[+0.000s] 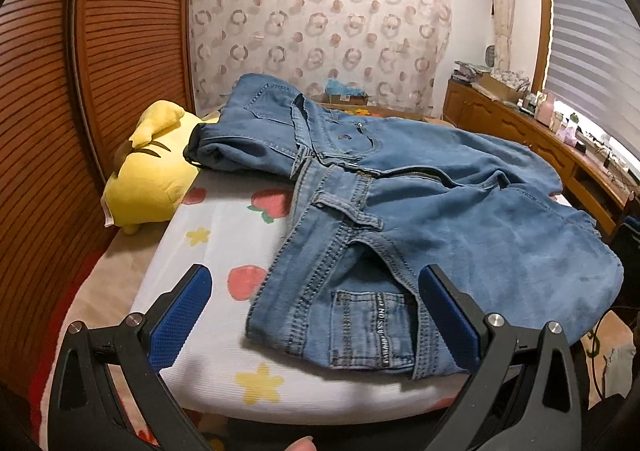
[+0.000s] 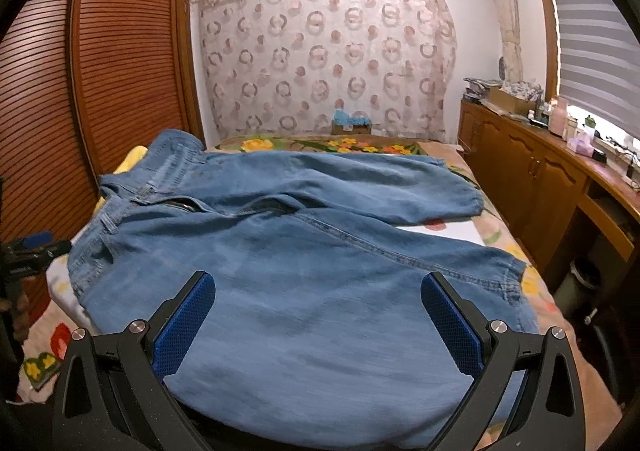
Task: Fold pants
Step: 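Grasp the blue jeans near the fly with the left gripper while the right gripper grasps a leg hem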
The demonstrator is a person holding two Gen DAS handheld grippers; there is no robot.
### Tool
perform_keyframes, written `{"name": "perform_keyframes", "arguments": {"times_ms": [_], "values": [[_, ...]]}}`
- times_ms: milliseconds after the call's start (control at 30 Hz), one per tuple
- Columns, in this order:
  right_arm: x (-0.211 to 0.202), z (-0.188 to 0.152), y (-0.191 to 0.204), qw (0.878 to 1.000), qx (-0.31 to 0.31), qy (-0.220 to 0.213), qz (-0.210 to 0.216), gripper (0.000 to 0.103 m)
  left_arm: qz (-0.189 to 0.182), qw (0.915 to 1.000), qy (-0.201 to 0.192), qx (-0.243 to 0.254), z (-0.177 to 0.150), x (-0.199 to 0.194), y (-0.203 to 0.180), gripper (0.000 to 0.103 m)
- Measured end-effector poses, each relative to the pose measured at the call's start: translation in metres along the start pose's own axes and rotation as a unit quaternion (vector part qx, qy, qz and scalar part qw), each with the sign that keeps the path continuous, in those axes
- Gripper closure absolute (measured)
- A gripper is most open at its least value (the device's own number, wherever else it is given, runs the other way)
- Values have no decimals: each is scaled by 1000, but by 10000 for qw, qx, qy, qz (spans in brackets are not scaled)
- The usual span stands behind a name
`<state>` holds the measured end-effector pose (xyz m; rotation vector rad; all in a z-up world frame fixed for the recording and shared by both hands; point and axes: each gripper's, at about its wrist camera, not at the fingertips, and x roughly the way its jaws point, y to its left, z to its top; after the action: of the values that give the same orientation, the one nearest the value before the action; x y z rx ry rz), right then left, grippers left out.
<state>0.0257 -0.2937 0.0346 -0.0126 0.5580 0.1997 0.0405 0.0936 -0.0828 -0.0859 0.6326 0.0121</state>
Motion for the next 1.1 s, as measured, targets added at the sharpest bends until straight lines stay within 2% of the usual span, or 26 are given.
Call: {"name": "perform_keyframes", "arguments": {"times_ms": [133,233,333,433,600,867,1100], "values": [[-1,-2,-6,9998,-13,117,-141,1,-47,10000,54,-25,-3,5,9,0],[-2,-1,-13,9994,19,220,-261,1,-85,9997,193,-103,-7,14,18,16],[-4,-1,-18,9987,93,323,-394,1,-138,9993,307,-179,-12,21,24,28],[-7,0,-21,9976,155,437,-517,1,-108,9990,400,-174,-17,26,26,32],[-13,3,-21,9946,293,682,-725,1,-16,9983,546,-199,-25,34,31,33],[-14,12,-22,9888,563,1058,-894,9,82,9982,588,-122,-28,37,30,33],[-8,16,-8,9858,887,1257,-669,19,145,9982,584,-37,-29,37,27,33]]}}
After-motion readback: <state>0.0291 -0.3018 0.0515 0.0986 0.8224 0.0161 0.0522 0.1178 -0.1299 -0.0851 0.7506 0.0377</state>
